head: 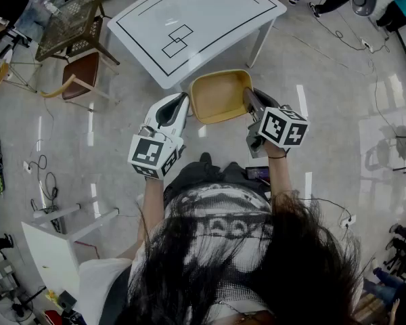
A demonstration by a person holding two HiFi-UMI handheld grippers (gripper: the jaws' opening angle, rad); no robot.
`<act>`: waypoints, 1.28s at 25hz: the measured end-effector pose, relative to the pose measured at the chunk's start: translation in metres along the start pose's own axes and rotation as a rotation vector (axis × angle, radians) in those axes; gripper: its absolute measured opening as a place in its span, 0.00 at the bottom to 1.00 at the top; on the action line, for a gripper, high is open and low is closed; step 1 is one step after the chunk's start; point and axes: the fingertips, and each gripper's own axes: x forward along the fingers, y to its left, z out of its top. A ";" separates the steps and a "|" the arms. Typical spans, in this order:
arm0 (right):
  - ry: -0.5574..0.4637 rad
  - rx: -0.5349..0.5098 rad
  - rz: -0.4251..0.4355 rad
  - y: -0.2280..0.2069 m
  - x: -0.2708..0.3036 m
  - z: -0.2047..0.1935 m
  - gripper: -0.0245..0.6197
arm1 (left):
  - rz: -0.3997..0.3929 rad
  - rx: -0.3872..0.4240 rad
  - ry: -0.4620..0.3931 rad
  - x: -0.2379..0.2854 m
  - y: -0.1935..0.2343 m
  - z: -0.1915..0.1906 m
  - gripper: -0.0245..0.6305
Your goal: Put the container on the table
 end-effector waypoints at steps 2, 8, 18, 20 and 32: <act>-0.001 0.001 -0.004 0.000 -0.001 -0.001 0.06 | -0.005 0.003 -0.001 0.001 0.001 0.001 0.04; -0.029 0.015 -0.028 -0.001 -0.005 -0.001 0.06 | -0.034 0.008 -0.021 0.002 0.002 0.005 0.04; -0.068 0.033 -0.095 -0.003 -0.005 -0.005 0.06 | -0.092 0.002 -0.026 0.003 0.019 -0.002 0.04; -0.073 0.042 -0.106 -0.002 -0.004 -0.008 0.06 | -0.107 0.003 -0.025 0.003 0.022 -0.005 0.04; -0.056 0.073 -0.143 -0.006 0.001 -0.013 0.06 | -0.150 -0.026 0.002 0.018 0.032 -0.016 0.04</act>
